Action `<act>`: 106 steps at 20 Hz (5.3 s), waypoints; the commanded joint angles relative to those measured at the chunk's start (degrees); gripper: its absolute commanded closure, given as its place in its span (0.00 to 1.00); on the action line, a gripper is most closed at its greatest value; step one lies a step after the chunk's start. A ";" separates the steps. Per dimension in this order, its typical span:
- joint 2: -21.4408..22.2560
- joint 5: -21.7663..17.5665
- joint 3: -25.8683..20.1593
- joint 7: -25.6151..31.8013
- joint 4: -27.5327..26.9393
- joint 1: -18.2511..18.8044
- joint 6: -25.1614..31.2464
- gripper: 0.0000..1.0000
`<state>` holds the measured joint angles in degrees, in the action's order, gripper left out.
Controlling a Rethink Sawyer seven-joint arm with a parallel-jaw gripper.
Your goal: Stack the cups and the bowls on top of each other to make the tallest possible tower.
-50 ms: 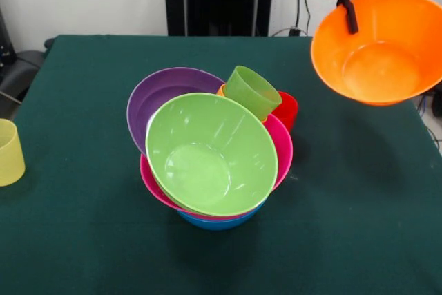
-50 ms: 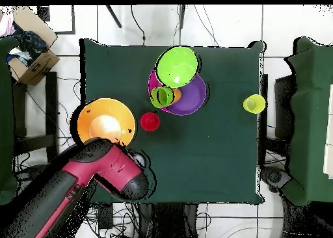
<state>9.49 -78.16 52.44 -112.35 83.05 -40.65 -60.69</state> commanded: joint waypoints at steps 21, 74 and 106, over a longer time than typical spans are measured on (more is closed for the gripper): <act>10.60 -10.00 -0.10 6.90 -12.95 19.43 3.27 1.00; -0.08 -17.92 -2.67 11.22 -15.53 25.18 4.20 1.00; 6.38 -15.78 -9.79 14.51 -14.22 27.99 1.27 1.00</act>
<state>16.54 -95.21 54.07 -112.31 66.23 -14.23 -61.43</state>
